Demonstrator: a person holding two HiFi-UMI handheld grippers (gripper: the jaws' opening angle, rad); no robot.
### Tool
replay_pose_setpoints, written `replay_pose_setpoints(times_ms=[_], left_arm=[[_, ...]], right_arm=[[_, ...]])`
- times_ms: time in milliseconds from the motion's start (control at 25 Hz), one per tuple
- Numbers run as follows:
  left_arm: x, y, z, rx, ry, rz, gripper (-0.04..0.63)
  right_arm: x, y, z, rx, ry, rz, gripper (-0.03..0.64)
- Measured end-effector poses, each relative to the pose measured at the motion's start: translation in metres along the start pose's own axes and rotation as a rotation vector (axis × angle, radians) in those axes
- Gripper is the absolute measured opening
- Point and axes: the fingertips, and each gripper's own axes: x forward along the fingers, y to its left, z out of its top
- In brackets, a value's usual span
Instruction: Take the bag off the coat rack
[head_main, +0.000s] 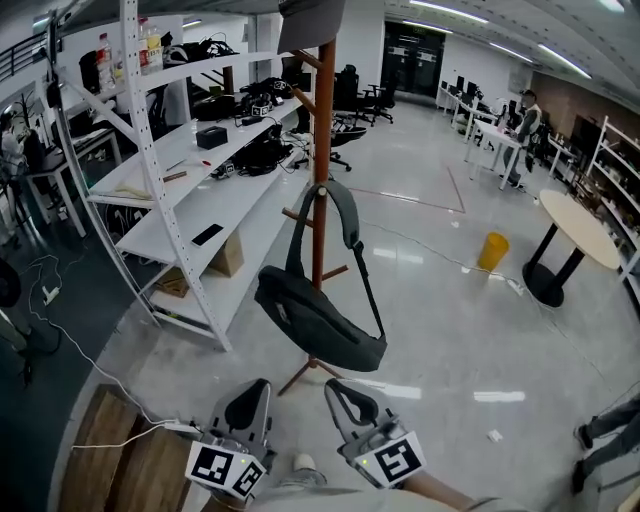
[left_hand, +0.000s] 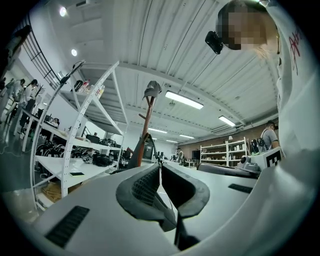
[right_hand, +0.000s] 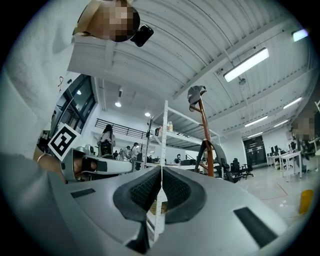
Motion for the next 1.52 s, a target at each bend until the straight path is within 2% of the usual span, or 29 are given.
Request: replay_pose_setpoints(times_ms=[120,600,920,960,1000,1040,1080,1280,1520], left_arm=[[0.022,0.017,0.003,0.003,0.000,-0.018,0.028],[0.073,0.054,0.010,-0.010,0.008,-0.057,0.028],[0.082,0.060,0.008,-0.028,0.009,-0.033,0.028],[0.083,0.061,0.009,-0.026,0.006,-0.029,0.028],[0.084,0.062,0.010,-0.023,0.004,-0.025,0.028],[0.084,0.063,0.011,-0.019,0.002,-0.021,0.028],[0.084,0.064,0.012,-0.016,0.000,-0.016,0.028],[0.082,0.066,0.013,-0.014,-0.006,0.012,0.028],[0.066,0.078,0.010,-0.021,0.003,0.069,0.028]], right_arm=[[0.023,-0.014,-0.003,0.001,-0.008,-0.018,0.020],[0.078,-0.068,-0.027,-0.013,0.135,-0.171,0.020],[0.114,-0.092,-0.023,-0.016,0.181,-0.163,0.022],[0.123,-0.097,-0.018,-0.008,0.165,-0.162,0.028],[0.135,-0.103,-0.012,0.003,0.142,-0.159,0.073],[0.148,-0.109,-0.006,0.017,0.125,-0.155,0.150],[0.161,-0.116,-0.003,0.032,0.119,-0.152,0.166],[0.224,-0.161,0.001,0.090,0.144,-0.181,0.190],[0.275,-0.193,-0.006,0.065,0.195,-0.247,0.192]])
